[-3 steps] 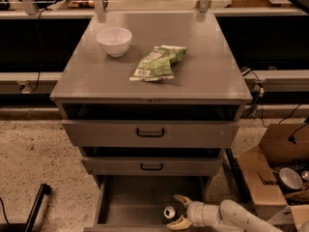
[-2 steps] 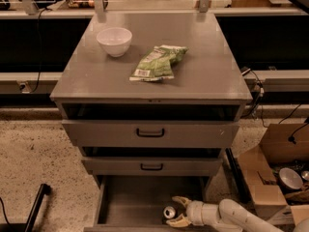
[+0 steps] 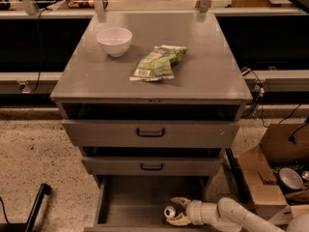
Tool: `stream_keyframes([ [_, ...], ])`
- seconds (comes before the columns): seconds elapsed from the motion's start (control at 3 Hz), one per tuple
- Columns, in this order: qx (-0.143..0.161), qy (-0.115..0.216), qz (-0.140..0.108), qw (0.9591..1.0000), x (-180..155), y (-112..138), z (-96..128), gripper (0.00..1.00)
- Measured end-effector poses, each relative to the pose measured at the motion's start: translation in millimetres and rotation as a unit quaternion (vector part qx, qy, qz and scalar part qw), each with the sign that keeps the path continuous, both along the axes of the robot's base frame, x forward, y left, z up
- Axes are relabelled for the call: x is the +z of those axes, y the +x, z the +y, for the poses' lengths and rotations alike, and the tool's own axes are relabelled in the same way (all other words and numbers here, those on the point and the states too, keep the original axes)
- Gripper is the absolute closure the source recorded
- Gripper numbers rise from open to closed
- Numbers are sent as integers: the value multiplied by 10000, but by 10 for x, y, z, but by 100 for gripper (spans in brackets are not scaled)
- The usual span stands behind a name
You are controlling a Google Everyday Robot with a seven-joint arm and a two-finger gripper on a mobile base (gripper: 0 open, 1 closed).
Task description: Pick green can from bottom drawer and place on counter
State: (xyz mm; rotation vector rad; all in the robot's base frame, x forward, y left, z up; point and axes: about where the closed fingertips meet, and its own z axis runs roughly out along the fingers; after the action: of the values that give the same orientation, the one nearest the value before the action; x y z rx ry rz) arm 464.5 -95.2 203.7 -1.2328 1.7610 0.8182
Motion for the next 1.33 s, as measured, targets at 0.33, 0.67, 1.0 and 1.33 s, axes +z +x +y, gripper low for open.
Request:
stream_keyframes([
  [0.33, 134, 5, 54, 9999, -52, -47, 33, 37],
  [0.67, 226, 9, 81, 9997, -93, -82, 60, 38],
  [1.0, 269, 60, 55, 9996, -105, -75, 103, 40],
  [1.33, 284, 49, 26, 9996, -125, -56, 127, 42],
])
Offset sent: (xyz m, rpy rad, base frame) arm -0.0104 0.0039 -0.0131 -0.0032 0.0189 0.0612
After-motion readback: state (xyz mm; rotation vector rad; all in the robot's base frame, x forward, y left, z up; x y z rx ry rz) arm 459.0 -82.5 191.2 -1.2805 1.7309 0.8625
